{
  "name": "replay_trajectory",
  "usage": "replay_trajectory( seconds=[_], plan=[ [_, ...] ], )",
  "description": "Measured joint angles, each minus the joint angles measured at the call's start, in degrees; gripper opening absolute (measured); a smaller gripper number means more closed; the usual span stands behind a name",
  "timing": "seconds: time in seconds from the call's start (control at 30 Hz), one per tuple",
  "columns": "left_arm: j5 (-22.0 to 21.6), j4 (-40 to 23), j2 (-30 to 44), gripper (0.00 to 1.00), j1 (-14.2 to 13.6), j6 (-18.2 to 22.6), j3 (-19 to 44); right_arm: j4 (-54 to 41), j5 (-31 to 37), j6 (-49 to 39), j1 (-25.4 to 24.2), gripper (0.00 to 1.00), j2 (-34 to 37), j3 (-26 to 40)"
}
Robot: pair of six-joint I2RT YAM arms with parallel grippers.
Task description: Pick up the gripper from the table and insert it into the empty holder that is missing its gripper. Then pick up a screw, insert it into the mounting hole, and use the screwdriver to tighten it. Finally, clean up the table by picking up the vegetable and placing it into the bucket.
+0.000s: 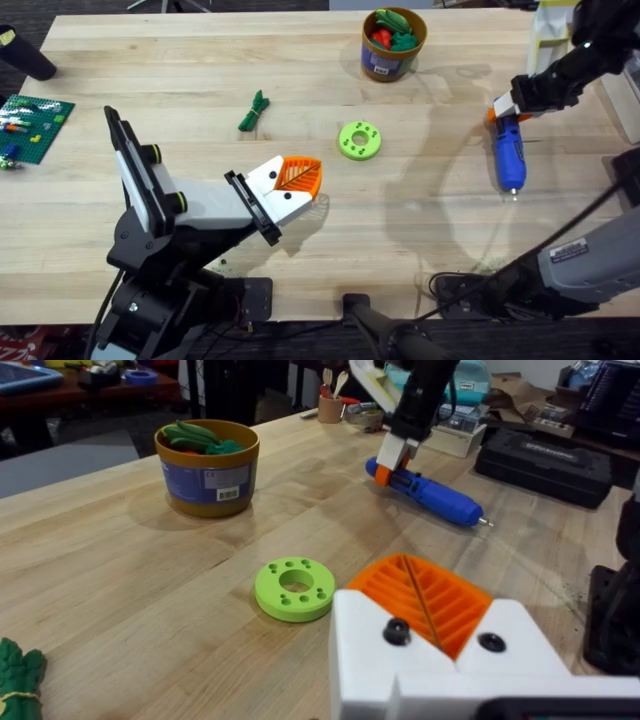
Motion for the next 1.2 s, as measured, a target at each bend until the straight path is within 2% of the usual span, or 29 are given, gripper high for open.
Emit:
replay_trajectory(
  seconds=[0.87, 0.9, 0.93, 1.07, 1.1, 1.2],
  plan=[
    [0.01, -0.05, 0.0, 0.016, 0.0, -0.05, 0.0, 0.18, -0.92, 0.39, 0.03, 0.07, 0.96, -0.11],
    [0.01, -0.05, 0.0, 0.016, 0.0, -0.05, 0.0, 0.17, -0.94, 0.57, 0.03, 0.131, 0.96, -0.11],
    [0.01, -0.05, 0.01, 0.016, 0.0, -0.05, 0.0, 0.13, -1.06, 0.73, 0.03, 0.255, 0.96, -0.11],
    [0.01, -0.05, 0.0, 0.016, 0.0, -0.05, 0.0, -0.31, -1.21, 0.74, 0.05, 0.823, 0.94, -0.07],
    [0.01, -0.05, 0.0, 0.016, 0.0, -0.05, 0.0, -0.41, -0.98, 0.78, 0.05, 0.94, 0.94, -0.04],
    [0.01, -0.05, 0.0, 0.016, 0.0, -0.05, 0.0, -0.41, -0.29, 1.31, 0.03, 0.991, 0.92, 0.14]
  ],
)
